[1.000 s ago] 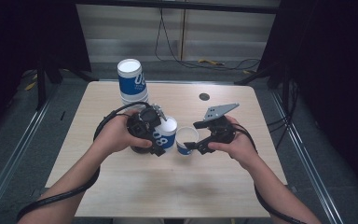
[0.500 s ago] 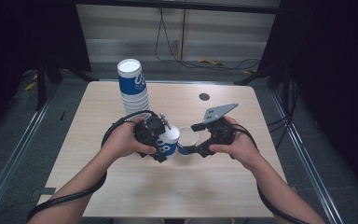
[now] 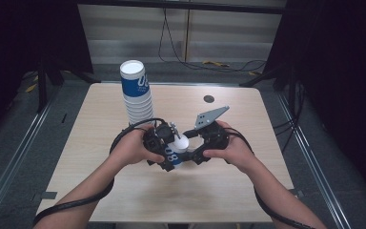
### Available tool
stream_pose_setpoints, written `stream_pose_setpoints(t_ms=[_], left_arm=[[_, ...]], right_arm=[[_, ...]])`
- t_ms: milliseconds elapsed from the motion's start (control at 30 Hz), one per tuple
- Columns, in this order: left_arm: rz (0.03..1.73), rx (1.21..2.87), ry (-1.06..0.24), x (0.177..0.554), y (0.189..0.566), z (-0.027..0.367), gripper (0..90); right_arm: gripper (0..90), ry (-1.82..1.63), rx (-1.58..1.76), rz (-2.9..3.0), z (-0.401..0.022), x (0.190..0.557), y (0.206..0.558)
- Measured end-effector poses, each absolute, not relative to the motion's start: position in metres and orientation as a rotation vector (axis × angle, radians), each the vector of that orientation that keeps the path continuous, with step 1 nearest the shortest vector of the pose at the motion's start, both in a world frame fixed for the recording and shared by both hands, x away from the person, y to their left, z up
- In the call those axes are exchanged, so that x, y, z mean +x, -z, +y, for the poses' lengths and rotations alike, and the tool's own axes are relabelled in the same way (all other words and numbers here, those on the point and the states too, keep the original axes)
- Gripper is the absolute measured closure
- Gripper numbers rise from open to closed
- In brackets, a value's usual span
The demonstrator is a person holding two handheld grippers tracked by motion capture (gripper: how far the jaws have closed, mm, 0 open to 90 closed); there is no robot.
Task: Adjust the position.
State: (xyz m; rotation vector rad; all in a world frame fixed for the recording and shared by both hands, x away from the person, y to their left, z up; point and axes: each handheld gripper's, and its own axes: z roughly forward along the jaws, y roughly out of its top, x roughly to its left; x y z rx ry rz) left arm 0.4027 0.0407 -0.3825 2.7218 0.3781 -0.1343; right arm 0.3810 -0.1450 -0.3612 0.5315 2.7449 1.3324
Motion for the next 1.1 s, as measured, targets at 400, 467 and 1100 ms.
stream_pose_setpoints(t_ms=[400, 467, 1100], left_arm=[[0.318, 2.674, 0.127, 0.398, 0.382, 0.043, 17.1], [0.314, 2.623, 0.111, 0.4, 0.38, 0.048, 16.1], [0.329, 2.463, 0.067, 0.397, 0.383, 0.068, 16.0]], right_arm=[[27.8, -1.404, 0.55, 2.753, -0.143, 0.38, 0.364], [27.8, -1.424, 0.577, 2.732, -0.147, 0.38, 0.363], [27.8, -1.45, 0.669, 2.66, -0.174, 0.376, 0.359]])
